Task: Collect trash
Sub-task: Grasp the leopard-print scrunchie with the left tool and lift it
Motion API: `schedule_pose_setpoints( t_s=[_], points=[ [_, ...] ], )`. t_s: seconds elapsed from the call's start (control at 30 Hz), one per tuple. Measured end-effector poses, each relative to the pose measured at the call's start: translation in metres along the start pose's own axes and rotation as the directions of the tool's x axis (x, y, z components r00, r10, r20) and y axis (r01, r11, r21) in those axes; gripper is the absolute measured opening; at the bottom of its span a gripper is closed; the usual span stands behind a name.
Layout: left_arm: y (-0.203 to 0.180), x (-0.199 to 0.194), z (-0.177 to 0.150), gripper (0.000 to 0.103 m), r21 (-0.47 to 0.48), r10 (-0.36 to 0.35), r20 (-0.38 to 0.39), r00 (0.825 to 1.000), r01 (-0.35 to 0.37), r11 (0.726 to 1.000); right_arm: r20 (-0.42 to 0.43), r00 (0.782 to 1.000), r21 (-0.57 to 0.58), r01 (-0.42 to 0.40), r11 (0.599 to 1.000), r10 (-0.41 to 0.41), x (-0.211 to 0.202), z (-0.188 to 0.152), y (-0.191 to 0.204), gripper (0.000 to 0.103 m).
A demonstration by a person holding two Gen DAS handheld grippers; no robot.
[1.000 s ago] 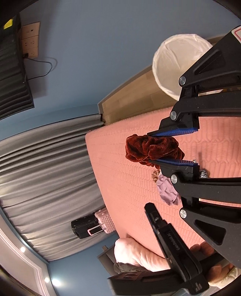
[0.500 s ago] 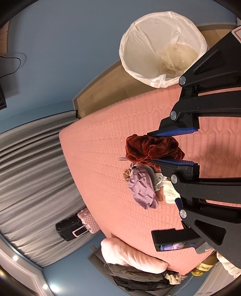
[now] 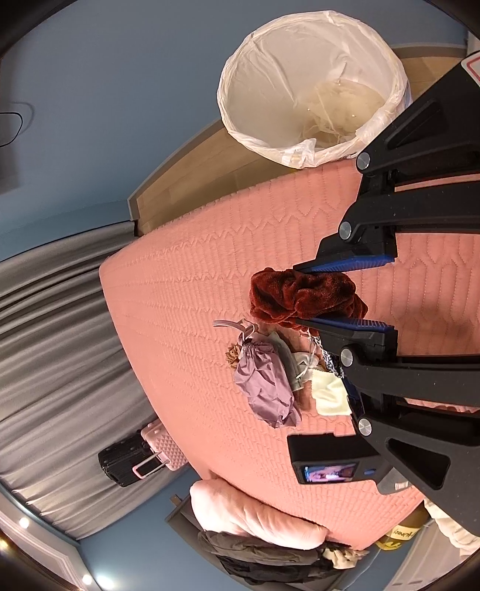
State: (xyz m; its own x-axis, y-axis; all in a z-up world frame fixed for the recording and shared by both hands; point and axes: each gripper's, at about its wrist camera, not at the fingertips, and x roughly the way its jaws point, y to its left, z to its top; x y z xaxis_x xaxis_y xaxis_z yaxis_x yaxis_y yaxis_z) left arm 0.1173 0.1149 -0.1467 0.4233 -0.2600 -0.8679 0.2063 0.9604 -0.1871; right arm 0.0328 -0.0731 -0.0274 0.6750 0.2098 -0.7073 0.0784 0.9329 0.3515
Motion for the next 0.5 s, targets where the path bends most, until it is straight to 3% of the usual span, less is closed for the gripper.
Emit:
schedule_pose_setpoints(
  t_s=[0.27, 0.5],
  points=[
    [-0.02, -0.056, 0.019, 0.016, 0.032, -0.076, 0.114, 0.991, 0.073, 0.997, 0.049, 0.999, 0.011, 0.011, 1.0, -0.012, -0.019, 0.012, -0.008, 0.02],
    [-0.062, -0.115, 0.043, 0.016, 0.122, -0.164, 0.231, 0.959, 0.139, 0.983, 0.131, 0.991, 0.011, 0.024, 1.0, -0.025, -0.053, 0.032, -0.017, 0.02]
  ],
)
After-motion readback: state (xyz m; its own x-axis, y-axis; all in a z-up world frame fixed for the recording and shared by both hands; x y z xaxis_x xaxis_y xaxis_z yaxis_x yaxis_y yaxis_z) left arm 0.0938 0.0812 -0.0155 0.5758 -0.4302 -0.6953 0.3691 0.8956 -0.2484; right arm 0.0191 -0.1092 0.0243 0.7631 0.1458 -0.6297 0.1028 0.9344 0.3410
